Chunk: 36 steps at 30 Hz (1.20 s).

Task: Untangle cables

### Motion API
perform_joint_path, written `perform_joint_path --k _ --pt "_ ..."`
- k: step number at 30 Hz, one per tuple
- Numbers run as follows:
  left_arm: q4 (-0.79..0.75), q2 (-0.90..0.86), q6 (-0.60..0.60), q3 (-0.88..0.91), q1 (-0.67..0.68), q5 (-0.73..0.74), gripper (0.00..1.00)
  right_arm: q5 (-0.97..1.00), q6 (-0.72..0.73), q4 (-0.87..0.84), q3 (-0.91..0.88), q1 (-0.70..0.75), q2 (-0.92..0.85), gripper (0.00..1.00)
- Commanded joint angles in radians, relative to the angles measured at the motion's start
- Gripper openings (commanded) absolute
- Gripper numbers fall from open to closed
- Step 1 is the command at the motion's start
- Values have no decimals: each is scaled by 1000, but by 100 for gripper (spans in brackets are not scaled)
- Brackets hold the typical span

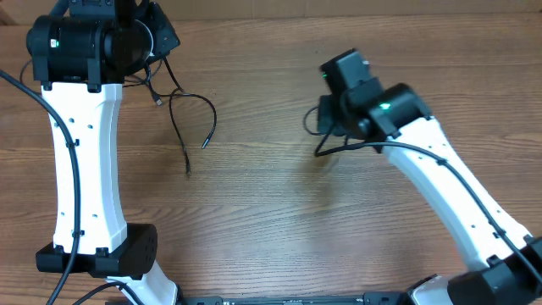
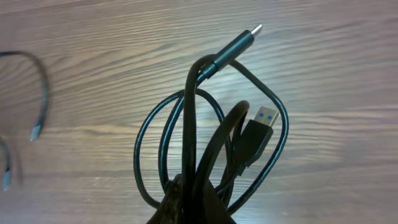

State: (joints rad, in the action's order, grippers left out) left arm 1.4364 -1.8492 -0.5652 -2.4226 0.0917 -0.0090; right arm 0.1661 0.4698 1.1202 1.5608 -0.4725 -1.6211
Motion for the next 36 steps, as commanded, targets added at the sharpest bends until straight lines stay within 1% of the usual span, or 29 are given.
perform_joint_path --k 1,2,3,4,5,7,8,10,11,13,17,19,22,26,29,31,34,36 --pt "-7 24 69 -14 0 125 4 71 -5 29 11 38 -9 4" --pt "-8 24 98 -14 0 164 4 73 -3 37 11 48 -11 4" --pt "-8 24 122 -14 0 202 4 73 0 43 11 58 -11 8" --pt "-8 24 146 -14 0 246 4 73 5 47 11 68 -11 17" --pt "-8 24 169 -14 0 293 4 73 6 49 11 78 -11 27" --pt "-9 24 222 -14 1 404 4 71 7 49 11 96 -11 59" --pt "-9 24 252 -14 1 466 4 65 18 49 11 106 -11 63" --pt "-9 24 303 -14 8 569 4 37 28 47 11 127 -11 63" --pt "-9 24 315 -14 14 595 4 20 28 45 11 135 -11 63" --pt "-9 24 328 -14 36 628 4 -24 28 39 11 151 -11 71" --pt "-10 24 361 -14 115 630 4 -63 27 26 11 165 -11 82" --pt "-13 24 386 -14 164 626 4 -78 26 17 11 165 -11 84" --pt "-23 24 386 -14 226 597 4 -98 20 -1 11 165 -11 90" --pt "-19 24 386 -14 272 526 4 -98 20 -23 11 165 -11 93" --pt "-3 25 386 -14 272 537 4 -120 20 -42 11 165 -11 94" --pt "-4 25 399 -14 272 605 4 -187 -5 -79 11 165 -11 94" --pt "-12 25 481 -14 274 813 4 -360 -154 -165 11 165 -11 96" --pt "-12 25 487 -14 275 877 4 -393 -164 -203 11 165 -11 97"
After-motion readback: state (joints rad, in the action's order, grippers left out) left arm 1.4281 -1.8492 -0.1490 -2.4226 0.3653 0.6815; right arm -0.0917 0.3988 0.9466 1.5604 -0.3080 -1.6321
